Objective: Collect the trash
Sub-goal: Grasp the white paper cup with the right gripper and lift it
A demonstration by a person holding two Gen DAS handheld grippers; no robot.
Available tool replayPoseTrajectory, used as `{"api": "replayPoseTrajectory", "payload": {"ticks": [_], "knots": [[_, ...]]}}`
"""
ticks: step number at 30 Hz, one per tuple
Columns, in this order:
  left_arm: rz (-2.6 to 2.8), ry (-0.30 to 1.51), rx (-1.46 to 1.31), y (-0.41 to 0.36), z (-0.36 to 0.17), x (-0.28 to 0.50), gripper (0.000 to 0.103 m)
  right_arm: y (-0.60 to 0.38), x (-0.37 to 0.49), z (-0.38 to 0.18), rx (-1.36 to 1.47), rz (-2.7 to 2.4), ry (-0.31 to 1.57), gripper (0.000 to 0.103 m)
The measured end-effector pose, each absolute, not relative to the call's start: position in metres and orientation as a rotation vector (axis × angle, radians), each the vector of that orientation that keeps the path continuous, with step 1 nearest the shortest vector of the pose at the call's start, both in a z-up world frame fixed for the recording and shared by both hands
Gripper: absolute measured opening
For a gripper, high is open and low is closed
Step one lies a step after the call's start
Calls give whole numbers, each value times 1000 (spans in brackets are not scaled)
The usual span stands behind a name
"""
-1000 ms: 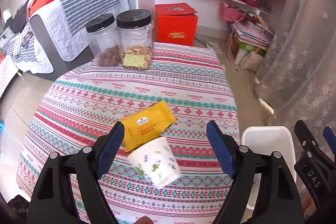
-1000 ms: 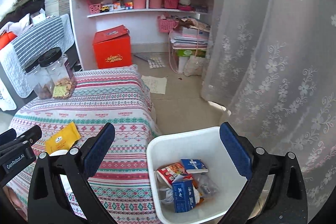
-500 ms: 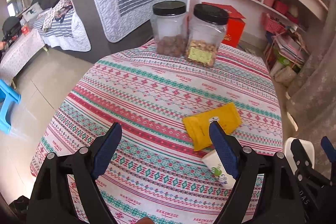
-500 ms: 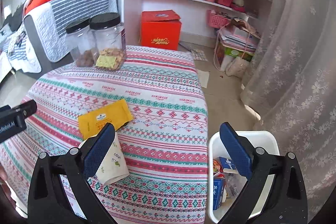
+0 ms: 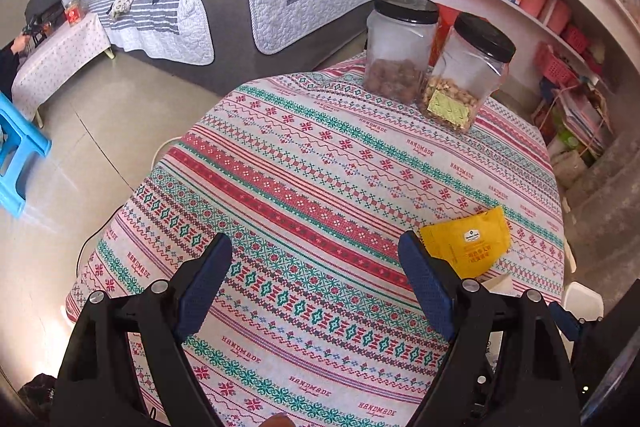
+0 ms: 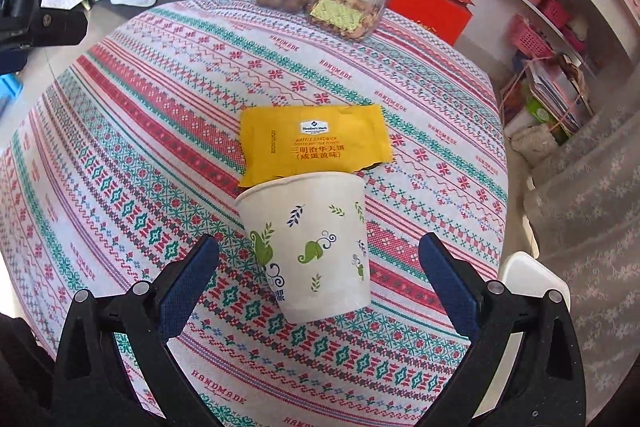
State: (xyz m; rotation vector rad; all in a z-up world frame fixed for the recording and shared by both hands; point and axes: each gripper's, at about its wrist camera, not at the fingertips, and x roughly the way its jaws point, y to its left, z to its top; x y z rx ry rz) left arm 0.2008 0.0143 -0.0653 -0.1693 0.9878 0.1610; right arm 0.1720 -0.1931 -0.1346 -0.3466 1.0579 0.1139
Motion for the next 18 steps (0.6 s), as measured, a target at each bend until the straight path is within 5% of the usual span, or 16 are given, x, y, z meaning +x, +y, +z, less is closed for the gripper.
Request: {"api": "replayPoseTrajectory", "payload": {"ticks": [4, 6, 11, 13, 18], "knots": [[150, 1020, -184, 16, -74, 210, 83, -195, 180, -146, -346, 166, 1111, 94], [139, 1034, -192, 15, -77, 215, 83, -199, 185, -150, -330, 183, 1134, 84], [118, 1045, -204, 6, -80, 225, 83, -205, 191, -151, -273, 221, 1155, 83], [113, 1049, -202, 2, -82, 228, 83, -205, 191, -149, -273, 241, 1148, 71], [93, 1070, -225, -6, -86, 242, 83, -215, 193, -138, -222, 224, 1143, 61]]}}
